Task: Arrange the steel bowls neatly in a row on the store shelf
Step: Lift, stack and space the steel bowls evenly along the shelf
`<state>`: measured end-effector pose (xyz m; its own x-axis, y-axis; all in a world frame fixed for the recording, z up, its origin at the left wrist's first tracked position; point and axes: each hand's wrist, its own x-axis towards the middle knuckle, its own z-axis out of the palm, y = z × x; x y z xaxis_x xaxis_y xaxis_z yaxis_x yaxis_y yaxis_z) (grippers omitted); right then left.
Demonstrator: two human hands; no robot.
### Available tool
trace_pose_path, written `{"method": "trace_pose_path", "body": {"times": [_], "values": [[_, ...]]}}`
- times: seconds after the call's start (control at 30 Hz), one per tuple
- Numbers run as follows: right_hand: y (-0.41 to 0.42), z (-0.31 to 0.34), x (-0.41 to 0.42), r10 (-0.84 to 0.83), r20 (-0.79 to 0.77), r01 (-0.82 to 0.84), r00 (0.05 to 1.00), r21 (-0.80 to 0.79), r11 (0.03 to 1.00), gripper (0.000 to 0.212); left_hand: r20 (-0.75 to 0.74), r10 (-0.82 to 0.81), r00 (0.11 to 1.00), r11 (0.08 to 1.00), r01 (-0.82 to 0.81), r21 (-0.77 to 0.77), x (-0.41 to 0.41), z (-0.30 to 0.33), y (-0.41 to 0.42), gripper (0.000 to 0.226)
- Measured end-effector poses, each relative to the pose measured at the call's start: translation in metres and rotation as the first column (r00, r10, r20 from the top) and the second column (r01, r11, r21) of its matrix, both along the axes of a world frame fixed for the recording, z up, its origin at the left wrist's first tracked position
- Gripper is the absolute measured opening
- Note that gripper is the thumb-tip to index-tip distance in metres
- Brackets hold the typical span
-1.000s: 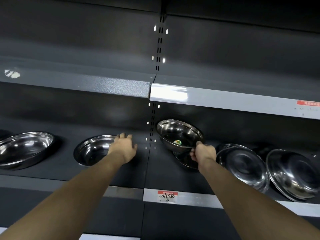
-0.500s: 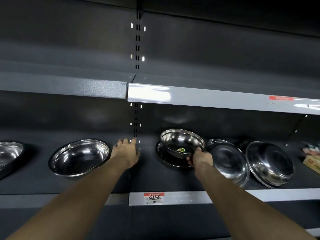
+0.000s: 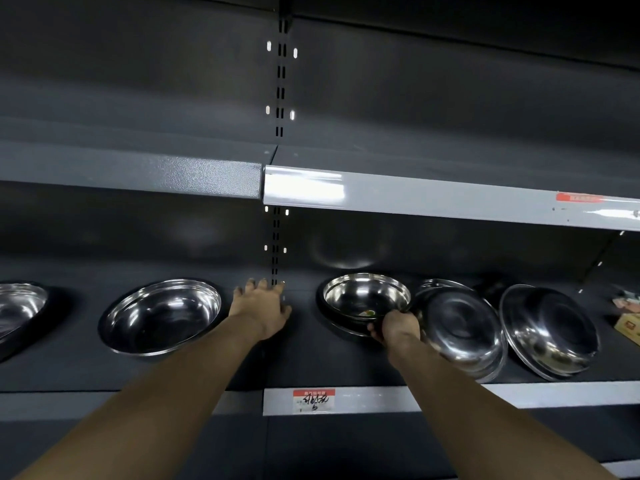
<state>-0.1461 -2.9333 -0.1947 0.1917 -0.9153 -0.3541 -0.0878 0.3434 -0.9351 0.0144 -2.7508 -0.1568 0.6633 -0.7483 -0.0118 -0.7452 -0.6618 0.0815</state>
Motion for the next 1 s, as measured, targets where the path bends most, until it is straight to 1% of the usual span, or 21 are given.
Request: {"method": "trace_pose_path", "body": {"times": [0.1,0.23,0.37,0.43,0.57,0.73,0.83,0.87,1.0], "values": [[0.000,-0.004,0.001,0.013,-0.032,-0.013,0.999,-0.001,1.000,0.032,-0.013,-0.011,1.000,1.000,0.011,-0.004,0.003,-0.003,0.001,0.066],[0.007,0.000,-0.002,0.046,-0.095,-0.046,0.994,0.001,0.999,0.028,-0.015,-0.023,1.000,1.000,0.023,-0.012,0.005,-0.005,-0.001,0.067],[0.013,-0.001,-0.011,0.066,-0.231,-0.096,0.971,-0.119,0.988,0.026,-0.016,-0.052,0.999,0.999,0.052,0.002,0.003,-0.006,-0.008,0.067],[0.013,-0.001,-0.016,0.060,-0.253,-0.101,0.966,-0.154,0.983,0.029,0.000,-0.075,0.997,0.997,0.075,-0.011,0.001,-0.007,-0.014,0.063],[0.013,0.002,-0.032,0.011,-0.267,-0.064,0.964,-0.191,0.980,0.028,0.026,-0.142,0.989,0.989,0.143,-0.032,-0.011,-0.007,-0.035,0.058],[0.009,0.003,-0.072,-0.072,-0.256,0.010,0.964,-0.237,0.971,0.025,0.032,-0.278,0.960,0.958,0.280,-0.070,-0.044,-0.010,-0.070,0.057],[-0.001,0.008,-0.100,-0.148,-0.386,0.016,0.911,-0.324,0.946,0.038,0.014,-0.333,0.943,0.939,0.333,-0.090,-0.067,-0.012,-0.087,0.059],[-0.005,0.009,-0.110,-0.167,-0.404,0.030,0.899,-0.325,0.945,0.040,0.007,-0.345,0.939,0.935,0.344,-0.089,-0.074,-0.013,-0.092,0.059],[-0.024,0.008,-0.144,-0.189,-0.393,0.077,0.900,-0.283,0.956,0.041,-0.014,-0.371,0.928,0.927,0.370,-0.067,-0.100,-0.013,-0.107,0.062]]}}
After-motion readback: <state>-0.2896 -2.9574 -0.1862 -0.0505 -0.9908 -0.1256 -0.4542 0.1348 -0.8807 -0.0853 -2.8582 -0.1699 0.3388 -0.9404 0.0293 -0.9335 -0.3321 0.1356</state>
